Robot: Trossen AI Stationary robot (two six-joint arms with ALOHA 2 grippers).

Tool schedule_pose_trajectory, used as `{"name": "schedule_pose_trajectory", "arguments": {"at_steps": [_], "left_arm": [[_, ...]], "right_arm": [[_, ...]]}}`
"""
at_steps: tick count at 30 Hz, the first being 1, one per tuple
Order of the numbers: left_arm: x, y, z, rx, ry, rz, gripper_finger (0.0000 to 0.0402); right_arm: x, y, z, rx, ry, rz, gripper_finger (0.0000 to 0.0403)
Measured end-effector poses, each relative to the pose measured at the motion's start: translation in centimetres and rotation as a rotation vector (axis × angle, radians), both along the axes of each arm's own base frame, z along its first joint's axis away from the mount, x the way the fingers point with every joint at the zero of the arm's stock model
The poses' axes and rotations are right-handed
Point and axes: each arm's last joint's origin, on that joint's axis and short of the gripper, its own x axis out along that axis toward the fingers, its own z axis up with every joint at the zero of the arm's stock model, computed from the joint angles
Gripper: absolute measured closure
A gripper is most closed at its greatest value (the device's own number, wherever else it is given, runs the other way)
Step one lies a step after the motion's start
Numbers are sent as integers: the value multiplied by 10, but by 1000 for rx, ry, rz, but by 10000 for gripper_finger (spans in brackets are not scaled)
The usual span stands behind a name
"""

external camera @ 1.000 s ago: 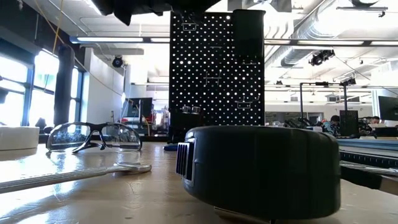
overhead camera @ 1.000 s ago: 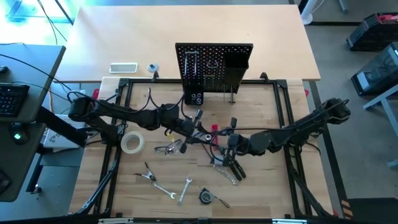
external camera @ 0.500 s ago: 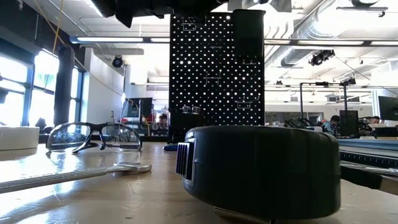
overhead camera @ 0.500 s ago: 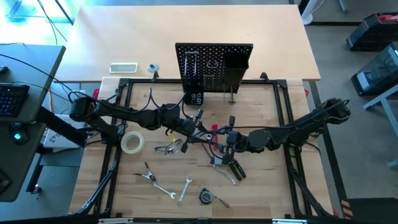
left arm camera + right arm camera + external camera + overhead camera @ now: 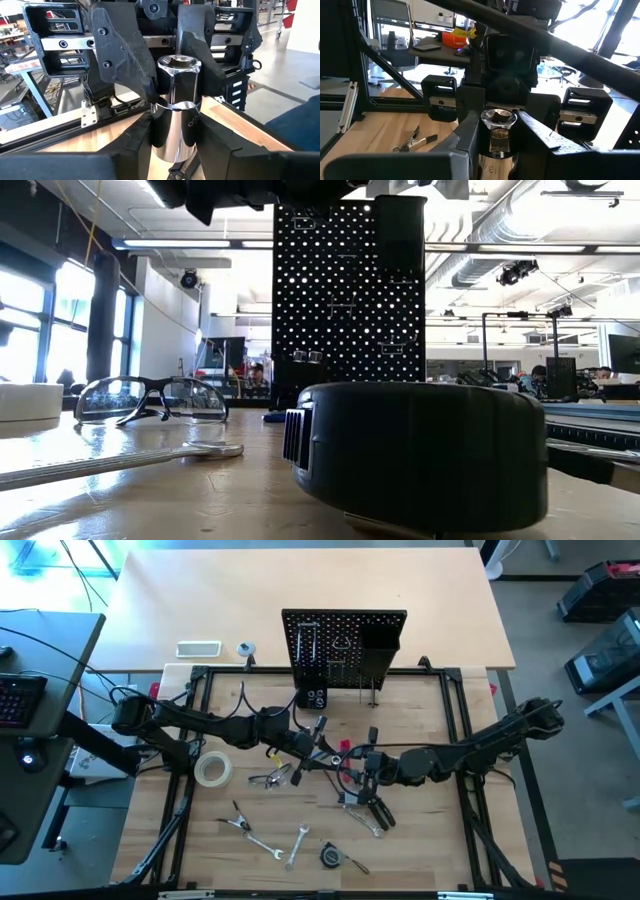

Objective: Hang tools onto peg board
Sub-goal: Put the socket into the bottom bin on the peg board

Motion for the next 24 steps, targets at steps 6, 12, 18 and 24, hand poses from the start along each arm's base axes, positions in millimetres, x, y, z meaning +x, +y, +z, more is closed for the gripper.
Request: {"name": "schedule_pose_trajectory", "arguments": {"at_steps": [6, 12, 18, 24], "left_arm": [[0, 0, 3, -23, -27, 19, 242], [0, 0, 4, -22, -30, 18, 243], [1, 0, 3, -14, -28, 26, 276], [1, 0, 3, 8, -28, 35, 291]], "right_arm": [[0, -1, -2, -2, 17, -13, 313], [0, -1, -2, 2, 17, -13, 317], [0, -1, -2, 6, 15, -14, 322], [0, -1, -2, 0, 15, -15, 322]]}}
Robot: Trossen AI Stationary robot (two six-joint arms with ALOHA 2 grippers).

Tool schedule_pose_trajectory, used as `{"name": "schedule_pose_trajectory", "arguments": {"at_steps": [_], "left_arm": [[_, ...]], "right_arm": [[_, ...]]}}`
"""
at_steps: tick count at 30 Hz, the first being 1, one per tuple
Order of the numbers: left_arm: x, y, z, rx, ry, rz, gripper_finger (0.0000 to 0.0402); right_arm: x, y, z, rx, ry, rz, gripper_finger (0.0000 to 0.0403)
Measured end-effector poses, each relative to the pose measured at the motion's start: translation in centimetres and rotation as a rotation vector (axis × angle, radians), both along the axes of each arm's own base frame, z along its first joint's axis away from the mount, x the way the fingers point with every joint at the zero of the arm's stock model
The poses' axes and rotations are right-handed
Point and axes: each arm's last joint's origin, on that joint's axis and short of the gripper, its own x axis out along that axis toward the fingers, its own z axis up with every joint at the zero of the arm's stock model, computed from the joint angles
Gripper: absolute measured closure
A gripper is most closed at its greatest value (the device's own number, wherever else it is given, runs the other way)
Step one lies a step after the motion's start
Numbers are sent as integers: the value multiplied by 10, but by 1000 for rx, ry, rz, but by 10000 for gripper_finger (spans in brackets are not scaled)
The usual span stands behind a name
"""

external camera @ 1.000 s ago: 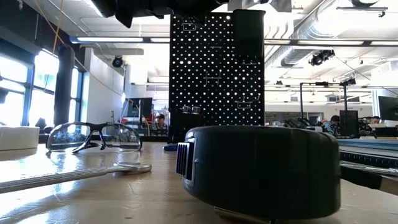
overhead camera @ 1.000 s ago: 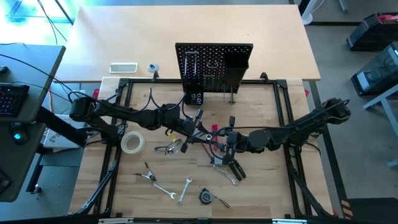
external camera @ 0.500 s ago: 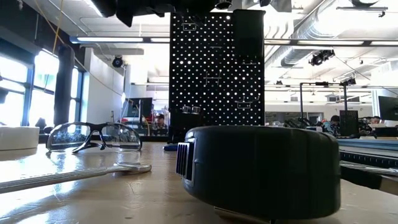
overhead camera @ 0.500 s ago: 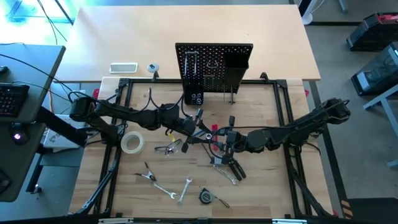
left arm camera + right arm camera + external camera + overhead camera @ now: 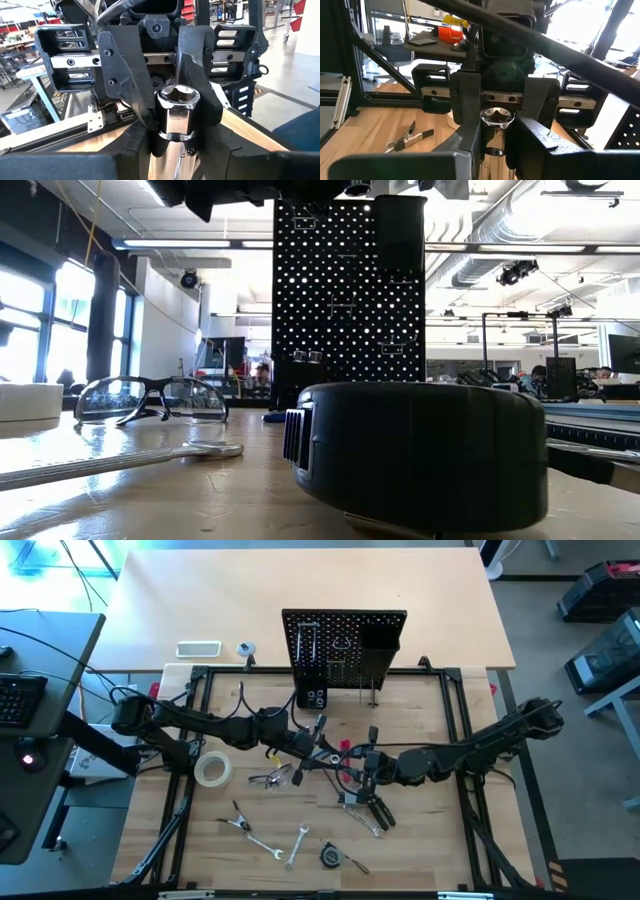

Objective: Hang tools onto peg board
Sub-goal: Put the socket into the bottom bin on the peg board

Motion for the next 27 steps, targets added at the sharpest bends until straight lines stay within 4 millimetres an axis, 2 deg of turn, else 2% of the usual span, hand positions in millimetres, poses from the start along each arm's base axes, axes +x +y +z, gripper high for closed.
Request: {"name": "schedule_pose_trajectory", "arguments": {"at_steps": [3, 7, 11, 14, 20, 27], "left_arm": [[0, 0, 0, 3, -1, 3, 291], [0, 1, 0, 1, 7, 15, 291], [0, 1, -1, 2, 18, 15, 291], [0, 0, -2, 2, 21, 13, 291], [0, 0, 1, 1, -9, 13, 291], [0, 0, 5, -16, -46, 12, 291]], "right_arm": [[0, 0, 0, -17, 2, -6, 314], [-5, 5, 3, -78, 1, -71, 263], [-19, 13, 15, -119, -15, -130, 210], [-32, 19, 20, -118, 9, -156, 190], [-40, 21, -2, -3, 164, -177, 185], [-23, 26, -22, 19, 190, -158, 183]]}}
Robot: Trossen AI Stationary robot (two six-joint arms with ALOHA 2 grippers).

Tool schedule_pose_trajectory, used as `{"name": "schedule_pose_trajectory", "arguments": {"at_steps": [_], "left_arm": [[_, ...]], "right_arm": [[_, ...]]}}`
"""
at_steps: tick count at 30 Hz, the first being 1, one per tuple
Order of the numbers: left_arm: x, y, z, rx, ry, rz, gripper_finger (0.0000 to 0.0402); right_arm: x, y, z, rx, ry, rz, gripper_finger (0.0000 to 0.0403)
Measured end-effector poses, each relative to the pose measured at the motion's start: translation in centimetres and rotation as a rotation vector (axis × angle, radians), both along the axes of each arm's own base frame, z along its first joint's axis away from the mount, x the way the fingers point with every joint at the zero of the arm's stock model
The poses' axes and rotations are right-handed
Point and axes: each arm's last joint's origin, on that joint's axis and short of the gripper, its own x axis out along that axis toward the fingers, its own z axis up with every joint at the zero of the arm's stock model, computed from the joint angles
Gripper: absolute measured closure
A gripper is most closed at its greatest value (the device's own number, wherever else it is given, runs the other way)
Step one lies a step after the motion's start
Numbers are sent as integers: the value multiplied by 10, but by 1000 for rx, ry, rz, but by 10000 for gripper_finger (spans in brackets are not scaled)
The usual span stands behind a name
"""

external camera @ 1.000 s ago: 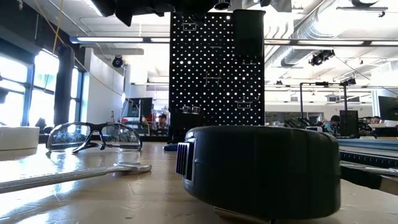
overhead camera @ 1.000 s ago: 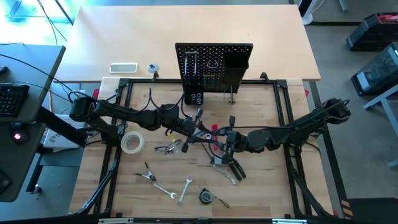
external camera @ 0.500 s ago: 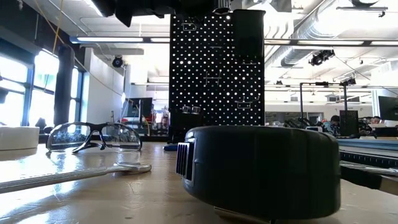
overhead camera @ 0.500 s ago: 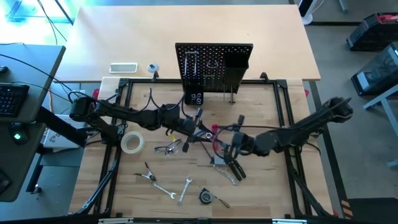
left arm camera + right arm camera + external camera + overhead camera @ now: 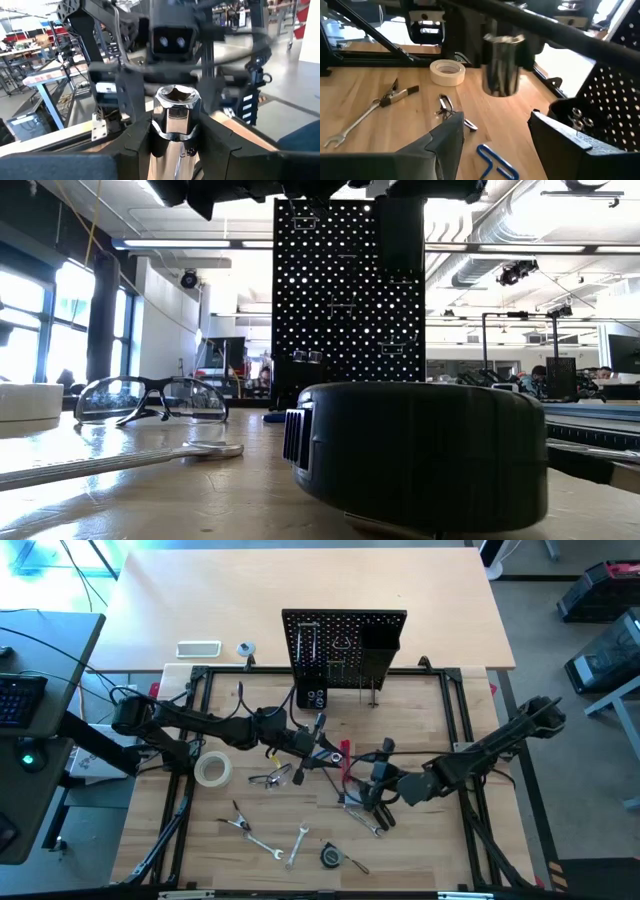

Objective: Hang tools onto peg board
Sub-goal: Put the socket into the bottom bin on the peg board

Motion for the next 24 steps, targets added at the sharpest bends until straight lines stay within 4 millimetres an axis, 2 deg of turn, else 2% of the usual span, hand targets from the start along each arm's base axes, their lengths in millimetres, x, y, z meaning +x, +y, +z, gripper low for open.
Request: {"name": "schedule_pose_trajectory", "arguments": {"at_steps": [6, 11, 19, 24], "left_arm": [[0, -1, 0, -17, 7, -3, 291], [0, -2, 0, -17, 2, -5, 291], [0, -2, 3, -16, -27, -5, 291], [0, -2, 3, -16, -26, -4, 291]], "right_arm": [[14, -9, 0, -9, -46, 11, 183], [19, -13, 8, -12, -115, 47, 183], [22, -18, 9, 19, -126, 64, 183], [22, -17, 9, 13, -130, 67, 210]]}}
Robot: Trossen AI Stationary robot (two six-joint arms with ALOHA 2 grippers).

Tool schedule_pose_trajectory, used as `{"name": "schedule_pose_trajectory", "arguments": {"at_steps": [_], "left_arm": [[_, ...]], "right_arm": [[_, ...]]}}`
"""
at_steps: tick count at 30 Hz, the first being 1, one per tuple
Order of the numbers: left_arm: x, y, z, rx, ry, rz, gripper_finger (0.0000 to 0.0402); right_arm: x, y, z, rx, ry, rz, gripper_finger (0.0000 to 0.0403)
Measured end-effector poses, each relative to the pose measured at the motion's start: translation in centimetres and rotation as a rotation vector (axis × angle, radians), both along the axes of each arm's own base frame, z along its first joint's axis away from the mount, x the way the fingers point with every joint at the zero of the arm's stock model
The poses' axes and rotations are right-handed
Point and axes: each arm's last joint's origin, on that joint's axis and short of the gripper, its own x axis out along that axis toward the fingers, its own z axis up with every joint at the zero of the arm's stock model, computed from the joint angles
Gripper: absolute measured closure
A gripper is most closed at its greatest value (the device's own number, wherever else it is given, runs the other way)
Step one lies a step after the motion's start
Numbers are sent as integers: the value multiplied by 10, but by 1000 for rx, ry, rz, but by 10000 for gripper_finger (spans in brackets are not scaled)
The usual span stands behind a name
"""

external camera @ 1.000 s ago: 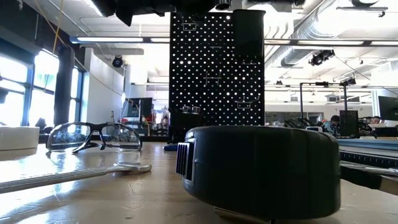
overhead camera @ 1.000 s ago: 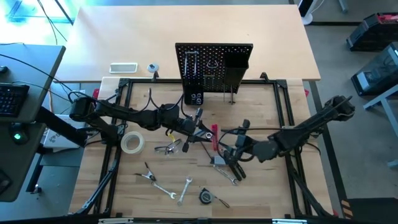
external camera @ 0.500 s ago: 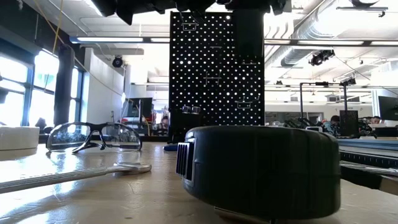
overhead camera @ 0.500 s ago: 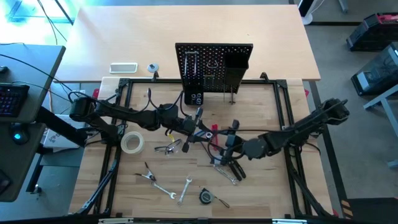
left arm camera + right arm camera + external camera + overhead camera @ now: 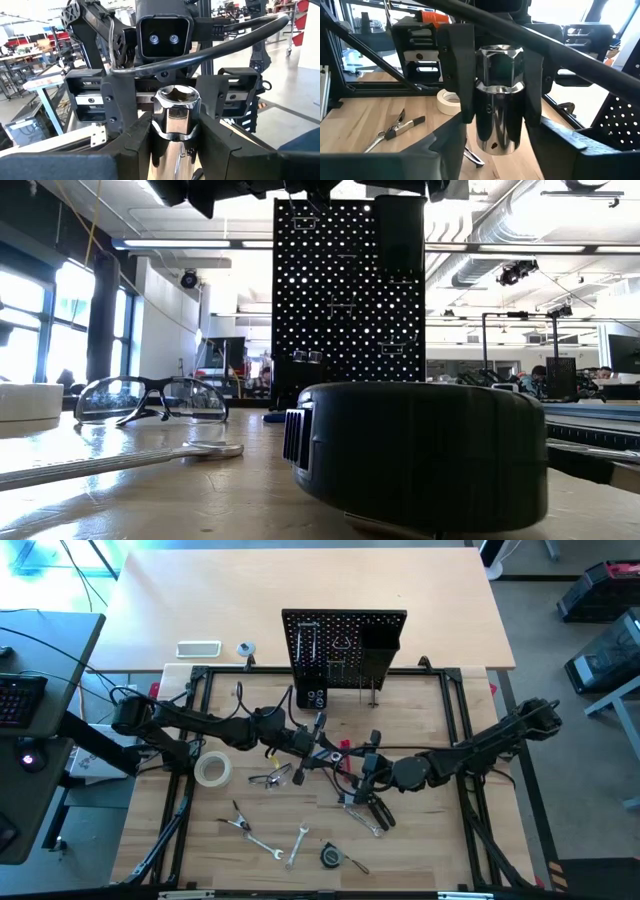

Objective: Hang tools onto peg board
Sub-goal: Put the socket into the bottom bin on the peg board

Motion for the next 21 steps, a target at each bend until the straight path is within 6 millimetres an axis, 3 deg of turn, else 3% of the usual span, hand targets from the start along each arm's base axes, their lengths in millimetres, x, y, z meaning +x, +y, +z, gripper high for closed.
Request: {"name": "schedule_pose_trajectory", "arguments": {"at_steps": [8, 15, 21], "left_arm": [[0, 0, 0, -1, 4, -3, 291], [0, 1, -1, -12, 12, 0, 291], [-5, 3, 8, -23, -15, 12, 207]], "right_arm": [[2, -4, 0, 5, 2, 23, 294], [2, -4, -1, 7, 6, 16, 295], [2, -5, -4, 18, 28, 10, 295]]}}
